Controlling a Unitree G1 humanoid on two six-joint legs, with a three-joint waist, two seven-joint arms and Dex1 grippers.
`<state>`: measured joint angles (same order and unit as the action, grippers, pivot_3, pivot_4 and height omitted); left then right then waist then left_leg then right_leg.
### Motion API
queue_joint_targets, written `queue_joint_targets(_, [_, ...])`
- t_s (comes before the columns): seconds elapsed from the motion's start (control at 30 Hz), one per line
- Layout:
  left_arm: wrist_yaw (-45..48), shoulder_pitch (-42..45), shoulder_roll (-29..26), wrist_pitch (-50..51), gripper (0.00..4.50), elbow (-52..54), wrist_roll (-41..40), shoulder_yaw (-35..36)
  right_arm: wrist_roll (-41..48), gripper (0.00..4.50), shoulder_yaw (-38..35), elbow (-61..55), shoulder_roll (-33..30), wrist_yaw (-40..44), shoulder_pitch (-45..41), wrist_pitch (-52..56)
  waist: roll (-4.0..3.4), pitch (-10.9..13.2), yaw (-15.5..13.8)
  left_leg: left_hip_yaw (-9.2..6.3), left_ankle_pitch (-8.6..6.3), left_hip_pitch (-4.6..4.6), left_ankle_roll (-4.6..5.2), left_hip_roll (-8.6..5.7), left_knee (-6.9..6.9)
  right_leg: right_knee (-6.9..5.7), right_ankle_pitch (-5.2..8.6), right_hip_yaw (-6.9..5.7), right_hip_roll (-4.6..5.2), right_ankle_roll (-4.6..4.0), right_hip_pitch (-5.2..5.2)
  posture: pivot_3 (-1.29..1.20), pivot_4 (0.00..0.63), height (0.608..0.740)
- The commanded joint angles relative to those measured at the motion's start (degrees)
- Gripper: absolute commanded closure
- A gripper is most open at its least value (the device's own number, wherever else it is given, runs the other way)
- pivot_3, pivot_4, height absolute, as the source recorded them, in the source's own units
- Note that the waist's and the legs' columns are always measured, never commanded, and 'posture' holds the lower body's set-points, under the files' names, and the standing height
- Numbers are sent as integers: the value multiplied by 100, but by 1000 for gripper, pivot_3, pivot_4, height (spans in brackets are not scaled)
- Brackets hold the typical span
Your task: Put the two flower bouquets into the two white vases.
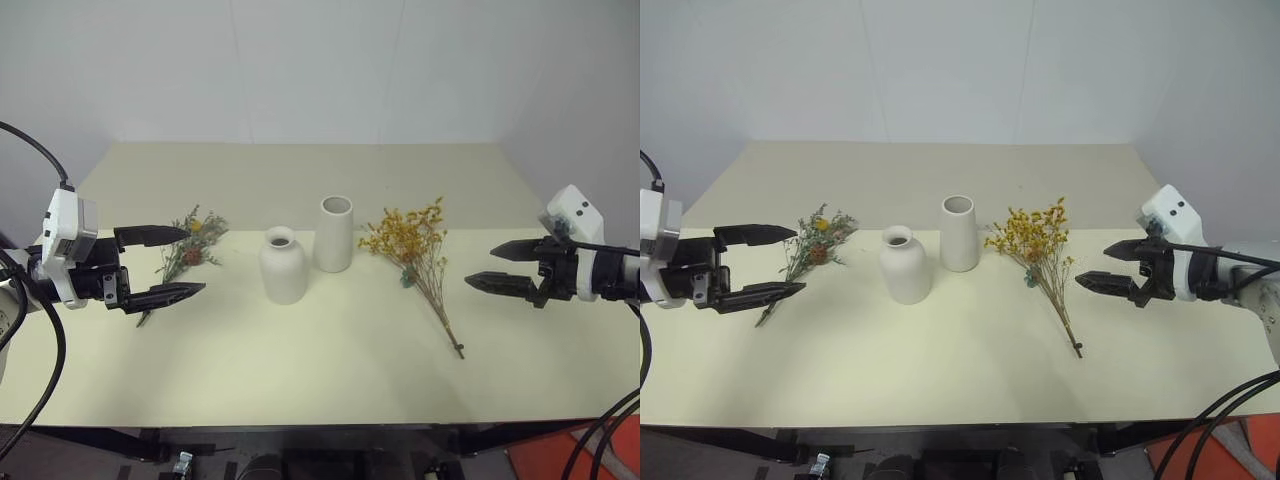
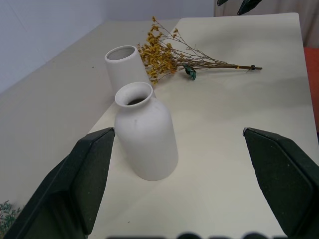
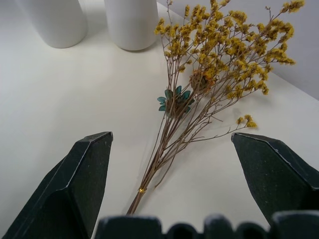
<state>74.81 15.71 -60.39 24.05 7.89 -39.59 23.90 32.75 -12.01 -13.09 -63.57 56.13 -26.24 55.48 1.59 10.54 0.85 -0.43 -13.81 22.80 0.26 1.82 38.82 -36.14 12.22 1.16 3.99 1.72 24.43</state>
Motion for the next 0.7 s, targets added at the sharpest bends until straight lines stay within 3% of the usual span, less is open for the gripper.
queue_joint_targets(0.03, [27, 87, -110, -61, 0, -3, -16, 173, 38, 23, -277, -136, -138, 28, -7, -156, 0, 0, 2, 0, 0, 0, 0, 0, 0, 0, 0, 1, 0, 0, 0, 0, 150, 740])
queue_joint_targets(0.3, [-214, 674, -69, 188, 0, -96, -71, -157, 22, 23, -94, -145, -80, -239, -154, 167, 0, 0, -9, 1, 0, 0, 0, 0, 1, -1, 0, 1, -1, 1, 0, 0, 150, 740])
queue_joint_targets(0.37, [-254, 1226, -10, 289, 0, -270, 60, -582, 100, 23, 164, 131, 312, -914, -957, 1367, 0, 0, -8, 2, 0, -5, 0, -1, 3, -4, 0, 3, 0, 2, -4, 0, 150, 740])
queue_joint_targets(0.53, [-135, 2167, 141, 476, 0, -606, 166, -1228, -78, 23, 610, 707, 927, -1778, -2188, 3204, 1, 0, 10, 7, 1, -7, -1, 6, 2, 1, -22, 19, -18, -18, -2, 0, 150, 740])
queue_joint_targets(0.7, [101, 2699, 364, 398, 0, -860, 398, -1738, -57, 23, 1192, 807, 1027, -2049, -2560, 3695, 1, 0, 2, 12, 1, 43, 0, 8, 2, -8, -25, 31, -24, -23, 55, 0, 150, 740])
